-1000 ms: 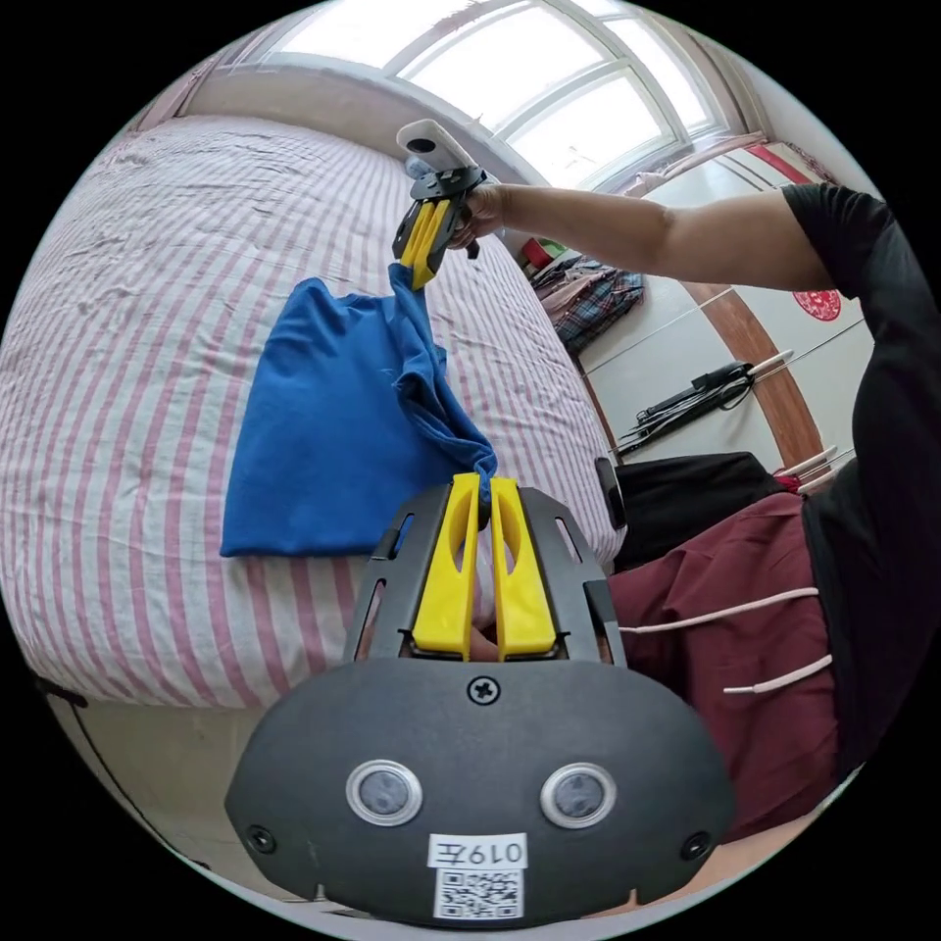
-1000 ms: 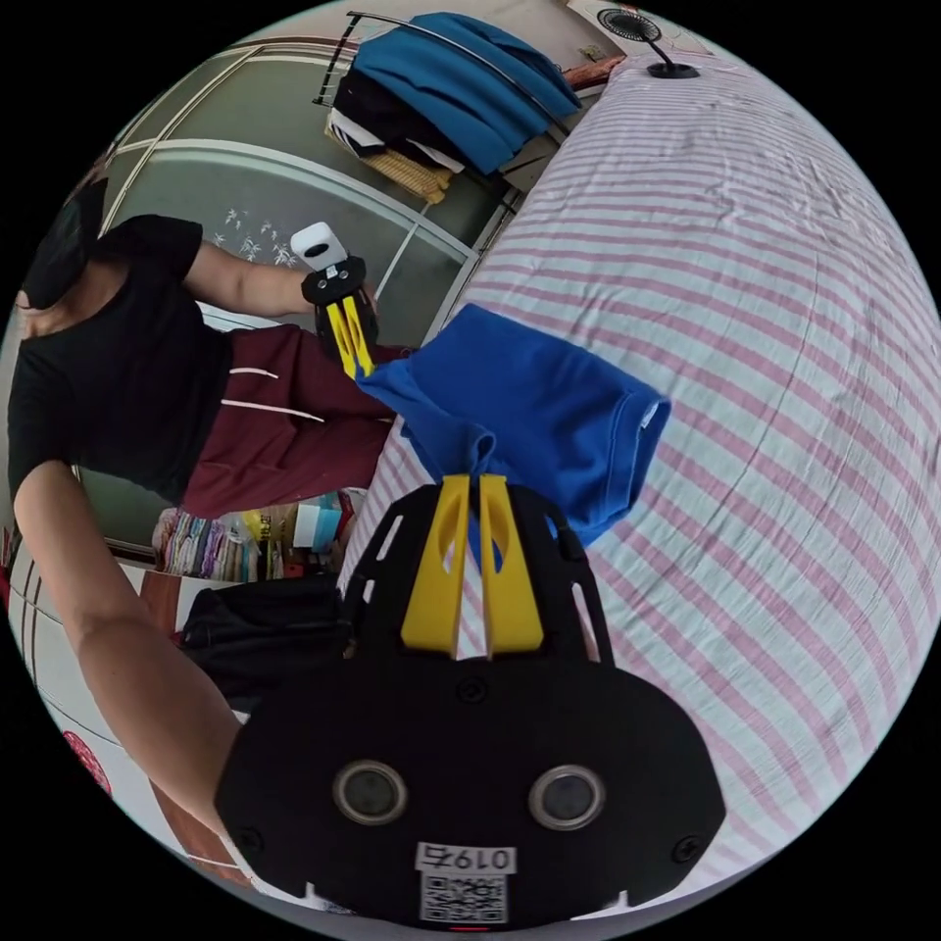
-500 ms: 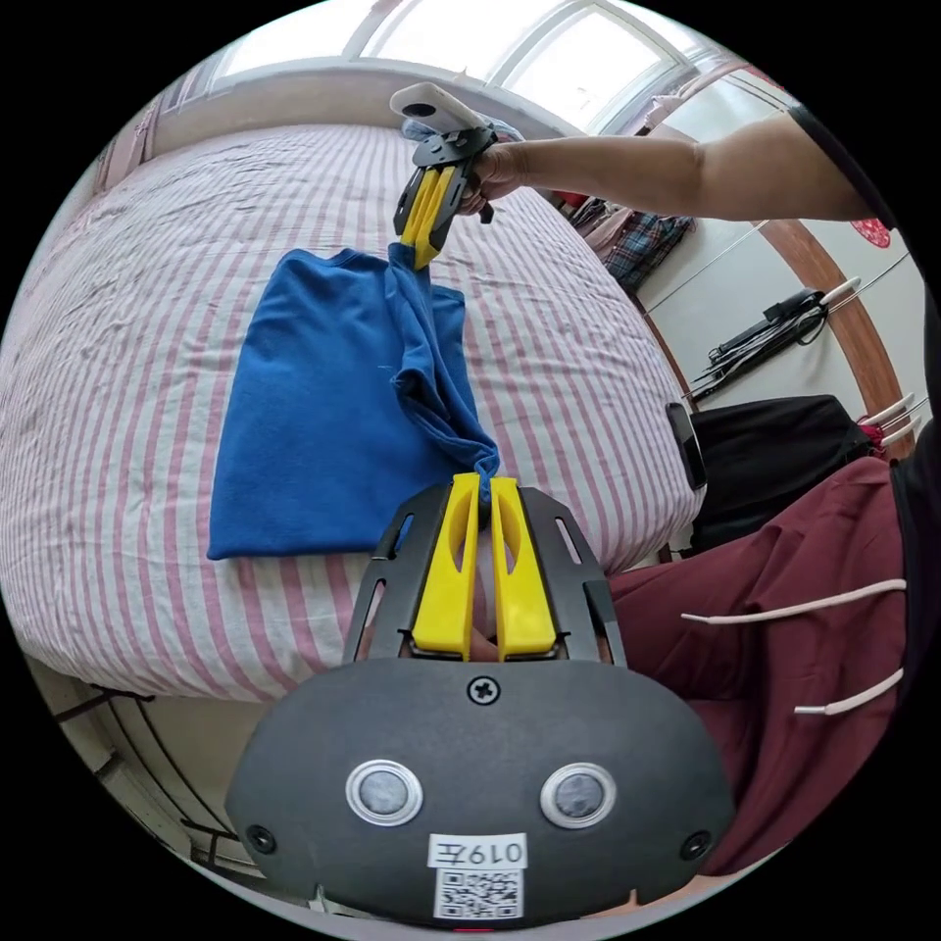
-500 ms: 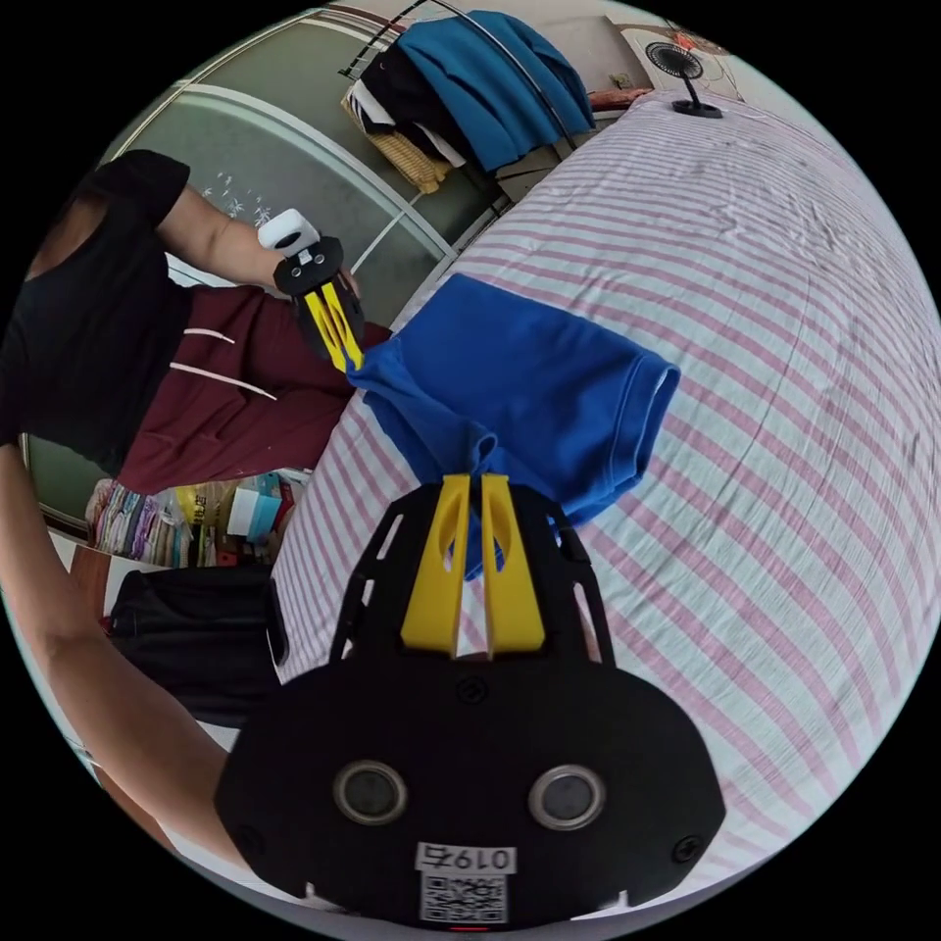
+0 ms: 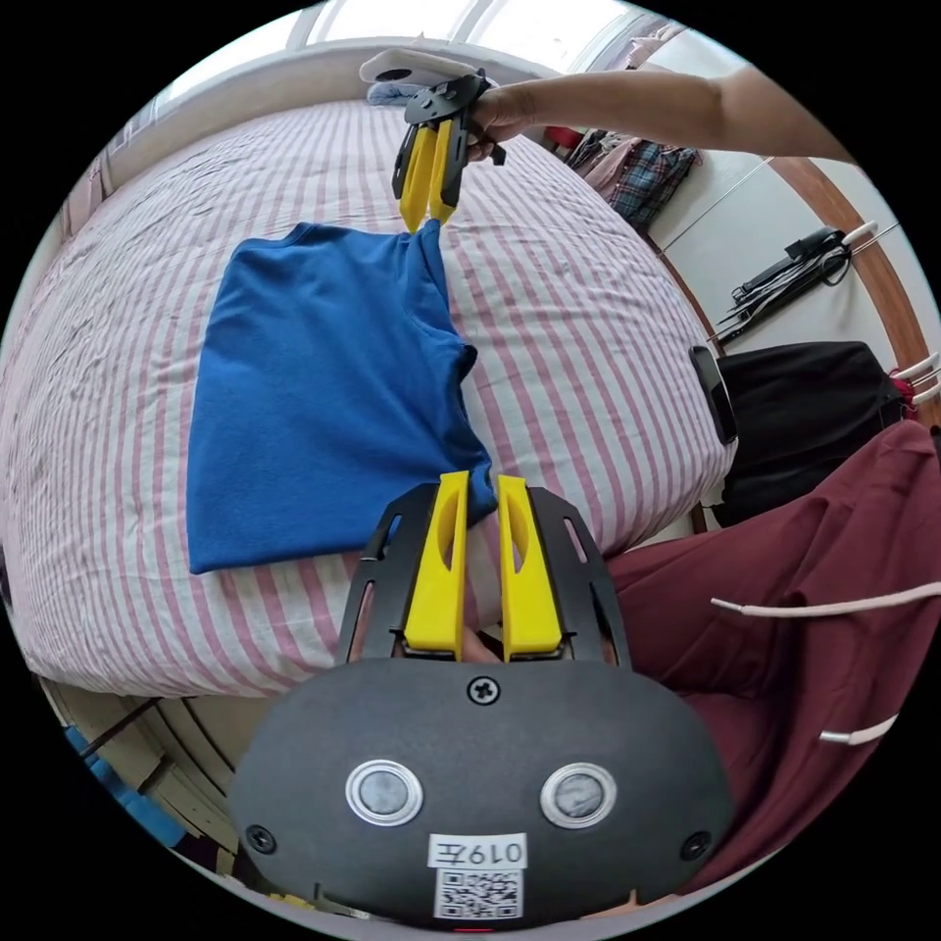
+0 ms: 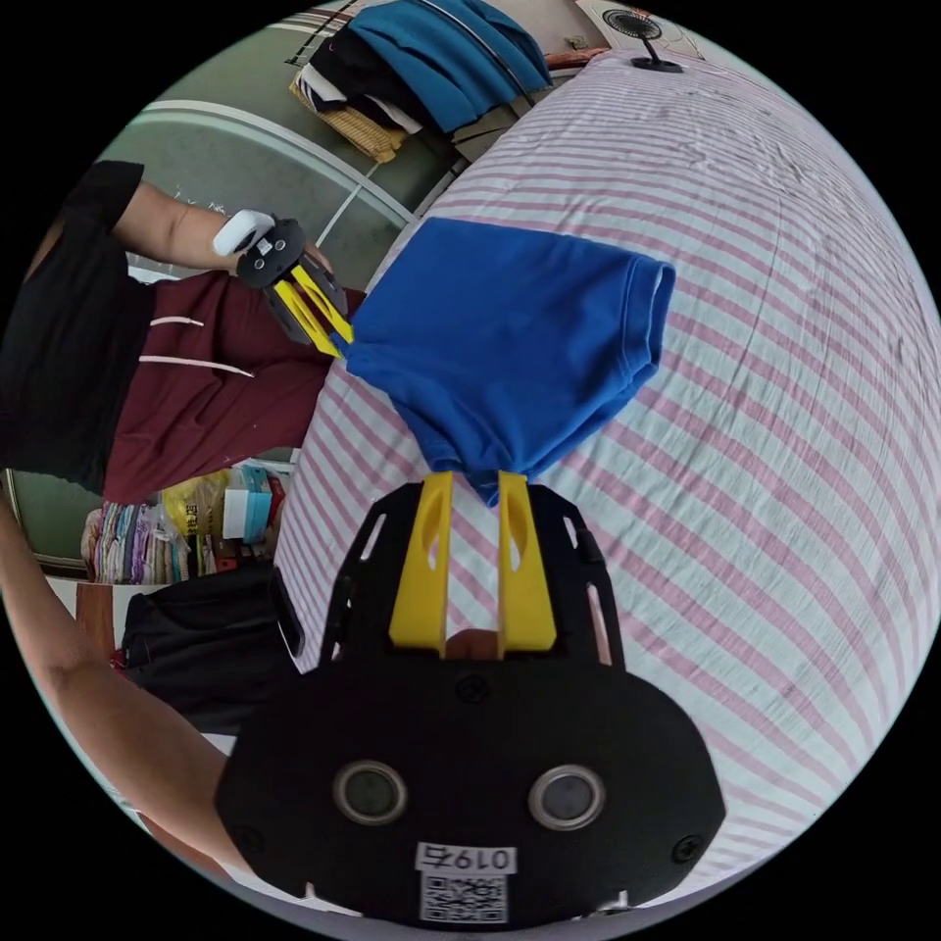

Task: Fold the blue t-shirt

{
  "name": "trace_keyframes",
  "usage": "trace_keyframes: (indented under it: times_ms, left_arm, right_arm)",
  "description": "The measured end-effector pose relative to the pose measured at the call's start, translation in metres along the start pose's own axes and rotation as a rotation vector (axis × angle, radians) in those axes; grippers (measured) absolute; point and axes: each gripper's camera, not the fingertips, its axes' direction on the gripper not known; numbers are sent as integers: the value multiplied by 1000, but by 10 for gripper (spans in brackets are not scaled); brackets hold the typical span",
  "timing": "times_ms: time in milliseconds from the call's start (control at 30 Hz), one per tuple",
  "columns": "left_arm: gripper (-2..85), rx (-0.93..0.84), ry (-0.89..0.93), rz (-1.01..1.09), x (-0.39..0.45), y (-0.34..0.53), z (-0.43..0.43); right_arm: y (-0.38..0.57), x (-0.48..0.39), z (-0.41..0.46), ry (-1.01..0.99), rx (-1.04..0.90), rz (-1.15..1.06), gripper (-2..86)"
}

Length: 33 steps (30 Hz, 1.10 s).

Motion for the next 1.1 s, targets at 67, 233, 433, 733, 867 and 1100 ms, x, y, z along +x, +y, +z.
trace_keyframes:
  times_ms: [67,233,433,733,867,1100]
  left_arm:
    - [10,-16,-23,17,10,-5,-1]
    - [11,-19,6,10,24,-11,-11]
    - [13,98,60,-68,1,-17,-51]
    - [15,-1,299,-44,-42,-38,-44]
    - [16,-93,283,61,-28,-35,-35]
    - [21,-74,191,139,-29,-36,-45]
  right_arm:
    - [5,-20,-6,7,-18,17,72]
    - [24,-76,-37,-11,124,79,39]
    - [23,-159,-47,143,276,217,-2]
    - [65,-260,-18,211,241,541,-10]
    - [78,-308,-26,256,262,644,-9]
    - [94,-393,-44,335,295,839,-3]
